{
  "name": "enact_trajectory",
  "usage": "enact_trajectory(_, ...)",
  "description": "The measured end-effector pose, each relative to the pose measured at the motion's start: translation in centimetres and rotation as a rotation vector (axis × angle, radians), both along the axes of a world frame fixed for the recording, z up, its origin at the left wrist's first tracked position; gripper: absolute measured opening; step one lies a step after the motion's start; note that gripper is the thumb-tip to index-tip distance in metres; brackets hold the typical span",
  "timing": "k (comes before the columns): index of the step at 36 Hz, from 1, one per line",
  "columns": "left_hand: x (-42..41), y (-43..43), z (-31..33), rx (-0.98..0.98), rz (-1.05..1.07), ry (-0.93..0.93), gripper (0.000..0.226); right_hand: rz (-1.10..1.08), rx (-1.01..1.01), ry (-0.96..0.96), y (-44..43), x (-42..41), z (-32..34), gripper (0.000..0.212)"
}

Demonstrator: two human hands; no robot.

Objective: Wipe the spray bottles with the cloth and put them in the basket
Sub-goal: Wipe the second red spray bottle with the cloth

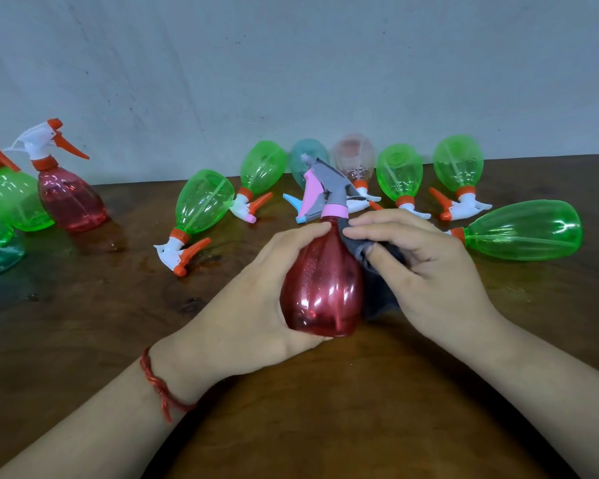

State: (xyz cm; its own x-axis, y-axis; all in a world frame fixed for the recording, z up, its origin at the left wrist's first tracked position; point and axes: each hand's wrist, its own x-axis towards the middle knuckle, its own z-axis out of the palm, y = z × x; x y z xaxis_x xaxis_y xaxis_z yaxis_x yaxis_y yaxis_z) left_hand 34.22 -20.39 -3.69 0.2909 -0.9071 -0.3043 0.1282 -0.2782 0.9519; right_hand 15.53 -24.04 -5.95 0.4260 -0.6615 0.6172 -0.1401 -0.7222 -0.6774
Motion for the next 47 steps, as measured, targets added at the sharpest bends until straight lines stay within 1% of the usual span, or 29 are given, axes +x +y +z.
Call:
enact_trajectory(1,-0.2,0.1,0.2,-0.032,-0.076,-0.070,0.023,0.032,0.033,-0.031,-0.3,0.0,0.0,0.041)
enact_trajectory(3,0.1,0.0,0.0,-0.017,-0.094,-0.073,0.036,0.047,0.058,-0.074,-0.5,0.1,0.0,0.040)
enact_trajectory(5,0.2,-0.7,0.3,0.006,0.030,-0.043,0.057,0.081,0.105,-0.122,-0.6,0.1,-0.2,0.038)
enact_trajectory(6,-0.1,-0.6,0.8,-0.001,0.060,-0.042,0.055,0.093,0.117,-0.133,-0.6,0.1,-0.1,0.037)
enact_trajectory(8,-0.4,0.3,2.2,-0.009,0.031,-0.052,0.034,0.119,0.128,-0.150,-0.5,-0.1,0.1,0.036)
enact_trajectory(10,0.2,0.7,1.8,-0.075,-0.136,-0.009,0.044,0.118,0.099,-0.137,-0.5,-0.1,0.1,0.038)
enact_trajectory(11,0.4,0.9,1.6,-0.117,-0.169,-0.007,0.045,0.117,0.076,-0.118,-0.3,0.0,0.1,0.039)
enact_trajectory(13,-0.4,1.2,1.8,-0.077,-0.121,-0.050,0.034,0.102,0.039,-0.070,-0.3,0.0,0.0,0.040)
enact_trajectory(14,-1.2,1.2,2.2,-0.030,-0.119,-0.027,0.030,0.095,0.024,-0.045,-0.2,0.0,0.0,0.040)
enact_trajectory(15,-1.7,1.2,1.9,-0.013,-0.095,0.021,0.032,0.083,0.005,-0.024,-0.2,-0.1,0.0,0.040)
enact_trajectory(16,-2.0,1.5,1.7,-0.049,-0.108,0.124,0.041,0.076,-0.014,-0.010,-0.1,-0.1,0.0,0.040)
enact_trajectory(17,-1.1,1.6,0.9,-0.128,-0.143,0.209,0.050,0.069,-0.037,0.002,0.0,-0.1,0.1,0.040)
enact_trajectory(18,-1.0,1.4,1.4,-0.178,-0.163,0.231,0.052,0.065,-0.064,0.011,0.1,-0.1,0.2,0.039)
enact_trajectory(20,0.5,2.1,1.8,-0.187,-0.164,0.056,0.033,0.075,-0.130,0.038,0.3,-0.3,0.3,0.039)
enact_trajectory(21,1.3,2.8,2.0,-0.214,-0.171,-0.218,0.032,0.087,-0.166,0.058,0.5,-0.4,0.4,0.037)
enact_trajectory(23,2.3,4.3,0.7,-0.332,-0.232,-0.673,0.084,0.112,-0.230,0.104,0.8,-0.5,0.2,0.034)
enact_trajectory(24,2.8,4.6,-0.5,-0.394,-0.177,-0.805,0.104,0.124,-0.261,0.127,0.9,-0.5,0.2,0.033)
enact_trajectory(26,3.7,5.8,-1.7,-0.444,-0.164,-0.779,0.115,0.139,-0.316,0.172,1.1,-0.3,0.0,0.033)
enact_trajectory(32,3.8,5.4,-2.0,-0.501,-0.124,-0.754,0.114,0.146,-0.350,0.194,1.1,-0.3,-0.1,0.033)
enact_trajectory(35,3.4,5.5,-1.9,-0.460,-0.131,-0.765,0.115,0.121,-0.307,0.162,1.1,-0.4,0.1,0.035)
enact_trajectory(38,3.4,6.1,-2.1,-0.454,-0.180,-0.893,0.117,0.076,-0.245,0.126,0.7,-0.2,0.1,0.036)
enact_trajectory(39,3.1,6.0,-1.5,-0.440,-0.205,-0.928,0.114,0.066,-0.215,0.113,0.6,-0.2,0.1,0.038)
enact_trajectory(40,2.3,5.4,-0.5,-0.412,-0.239,-0.942,0.104,0.060,-0.182,0.097,0.5,-0.2,0.0,0.039)
enact_trajectory(41,1.3,4.8,0.8,-0.348,-0.275,-0.812,0.083,0.055,-0.148,0.078,0.3,-0.2,-0.1,0.040)
enact_trajectory(42,1.0,4.7,1.3,-0.306,-0.349,-0.595,0.054,0.055,-0.107,0.055,0.2,-0.1,-0.1,0.040)
enact_trajectory(43,0.8,4.0,0.9,-0.278,-0.313,-0.366,0.030,0.062,-0.052,0.024,0.0,-0.1,-0.1,0.040)
enact_trajectory(44,0.1,3.3,0.9,-0.249,-0.227,-0.200,0.028,0.079,0.017,-0.015,-0.2,-0.1,-0.2,0.040)
enact_trajectory(46,-0.7,1.4,1.0,-0.160,-0.094,0.104,0.051,0.130,0.141,-0.098,-0.5,0.0,0.0,0.040)
enact_trajectory(47,-0.7,0.8,0.4,-0.111,-0.052,0.199,0.052,0.153,0.185,-0.132,-0.6,0.0,0.1,0.041)
